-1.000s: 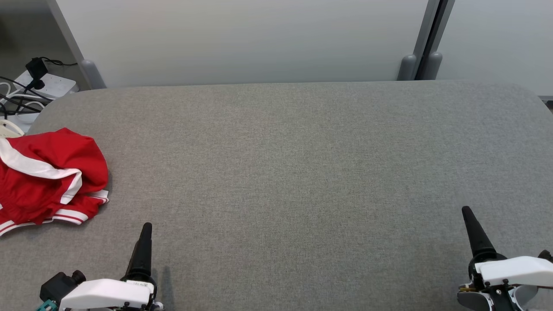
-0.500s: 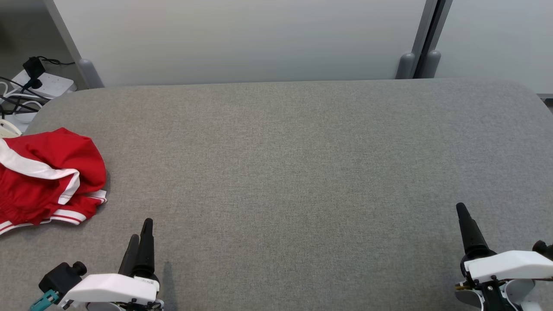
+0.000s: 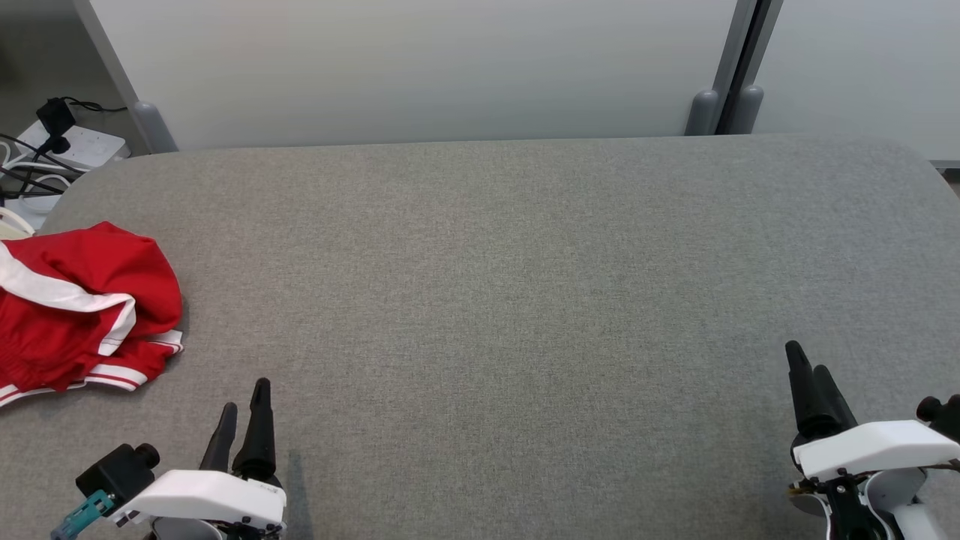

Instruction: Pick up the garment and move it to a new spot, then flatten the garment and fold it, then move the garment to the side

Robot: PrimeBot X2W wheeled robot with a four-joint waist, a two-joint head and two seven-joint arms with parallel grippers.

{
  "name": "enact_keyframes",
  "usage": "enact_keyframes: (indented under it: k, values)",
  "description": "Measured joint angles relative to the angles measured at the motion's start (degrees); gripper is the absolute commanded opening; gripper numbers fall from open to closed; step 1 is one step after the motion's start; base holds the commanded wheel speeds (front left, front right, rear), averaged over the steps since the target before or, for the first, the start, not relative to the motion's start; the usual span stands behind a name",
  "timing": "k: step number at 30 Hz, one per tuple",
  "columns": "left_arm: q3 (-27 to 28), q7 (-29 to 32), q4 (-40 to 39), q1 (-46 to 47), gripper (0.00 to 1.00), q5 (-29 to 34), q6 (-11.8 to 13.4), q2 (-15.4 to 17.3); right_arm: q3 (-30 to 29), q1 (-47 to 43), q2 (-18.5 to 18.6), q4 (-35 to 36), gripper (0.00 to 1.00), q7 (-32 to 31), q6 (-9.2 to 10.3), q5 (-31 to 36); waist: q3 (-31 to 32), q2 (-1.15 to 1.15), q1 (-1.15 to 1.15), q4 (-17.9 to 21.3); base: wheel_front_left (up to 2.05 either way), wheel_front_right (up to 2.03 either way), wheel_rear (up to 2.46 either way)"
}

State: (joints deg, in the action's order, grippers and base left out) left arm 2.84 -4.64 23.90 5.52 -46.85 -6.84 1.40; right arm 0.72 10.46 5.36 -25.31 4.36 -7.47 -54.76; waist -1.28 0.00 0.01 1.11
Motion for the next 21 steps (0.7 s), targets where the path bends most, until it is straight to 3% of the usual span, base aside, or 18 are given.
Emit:
enact_keyframes:
  k: [21]
  values:
    - [0.36, -3.25, 2.23, 2.26, 1.00, 15.27, 0.29, -0.01, 1.82, 3.30, 1.11, -2.58, 1.00, 3.35, 0.00, 12.88, -0.34, 0.00, 0.00, 0.26, 0.00, 0.00, 0.00]
